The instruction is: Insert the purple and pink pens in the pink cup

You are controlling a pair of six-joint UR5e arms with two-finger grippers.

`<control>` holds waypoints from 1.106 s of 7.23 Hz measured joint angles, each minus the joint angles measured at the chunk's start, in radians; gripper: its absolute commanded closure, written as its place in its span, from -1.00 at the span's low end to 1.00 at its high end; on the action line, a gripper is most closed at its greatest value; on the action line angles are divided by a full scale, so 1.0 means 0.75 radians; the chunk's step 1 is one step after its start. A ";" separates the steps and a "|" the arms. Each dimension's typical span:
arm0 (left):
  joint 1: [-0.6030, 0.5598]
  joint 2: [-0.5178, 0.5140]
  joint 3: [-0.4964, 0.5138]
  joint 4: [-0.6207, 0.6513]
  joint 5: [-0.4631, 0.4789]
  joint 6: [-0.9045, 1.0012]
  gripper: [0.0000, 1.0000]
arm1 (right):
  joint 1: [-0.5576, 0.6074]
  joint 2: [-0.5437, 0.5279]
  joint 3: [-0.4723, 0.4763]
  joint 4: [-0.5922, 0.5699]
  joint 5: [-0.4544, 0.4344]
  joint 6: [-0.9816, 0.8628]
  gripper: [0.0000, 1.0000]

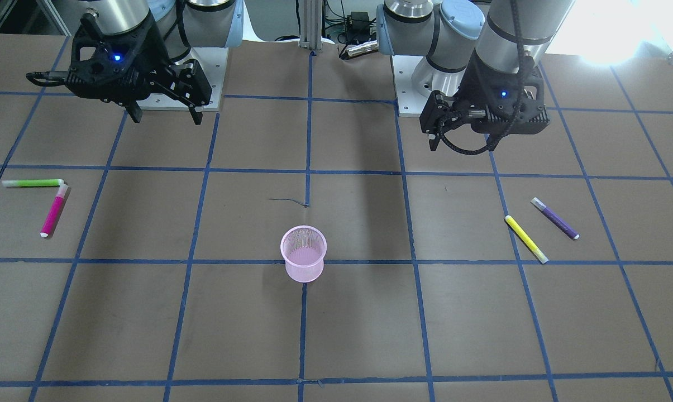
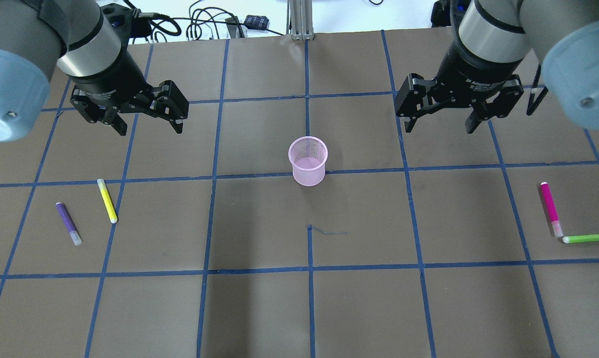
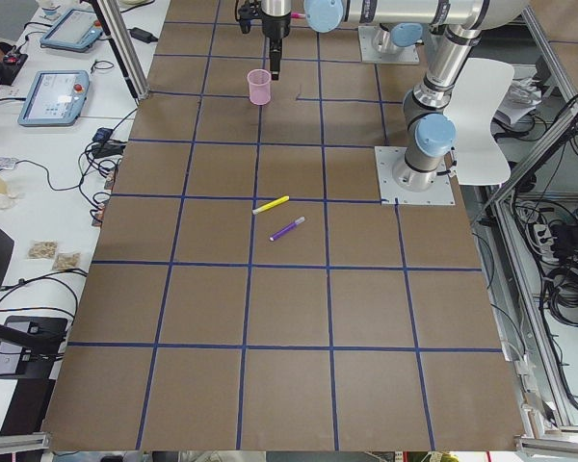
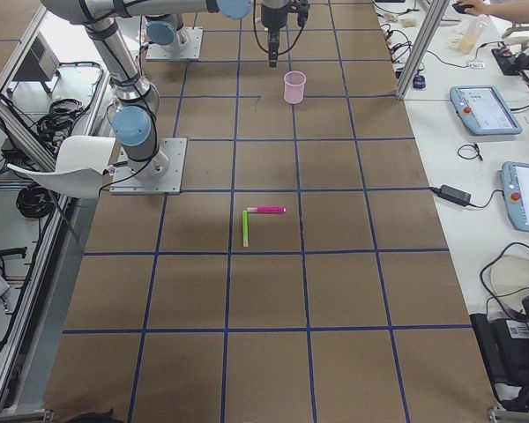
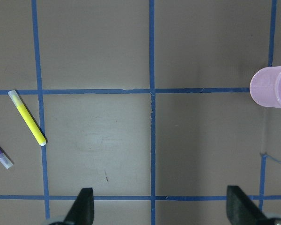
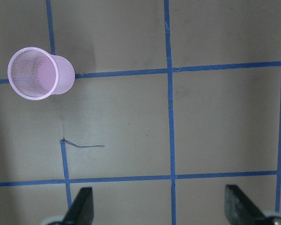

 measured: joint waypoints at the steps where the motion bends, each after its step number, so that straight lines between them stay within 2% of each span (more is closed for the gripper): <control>1: 0.000 0.000 0.000 0.000 0.000 0.000 -1.00 | 0.000 0.001 0.000 0.000 0.000 0.000 -1.00; 5: 0.000 0.000 -0.001 -0.001 -0.002 0.000 -1.00 | -0.025 0.012 0.015 0.001 -0.026 -0.013 -1.00; 7: 0.001 0.000 -0.002 -0.001 -0.001 0.007 -1.00 | -0.174 0.062 0.064 -0.008 -0.087 -0.063 -1.00; 8: 0.005 0.000 -0.003 -0.002 0.000 0.044 -1.00 | -0.274 0.092 0.089 -0.021 -0.101 -0.177 -1.00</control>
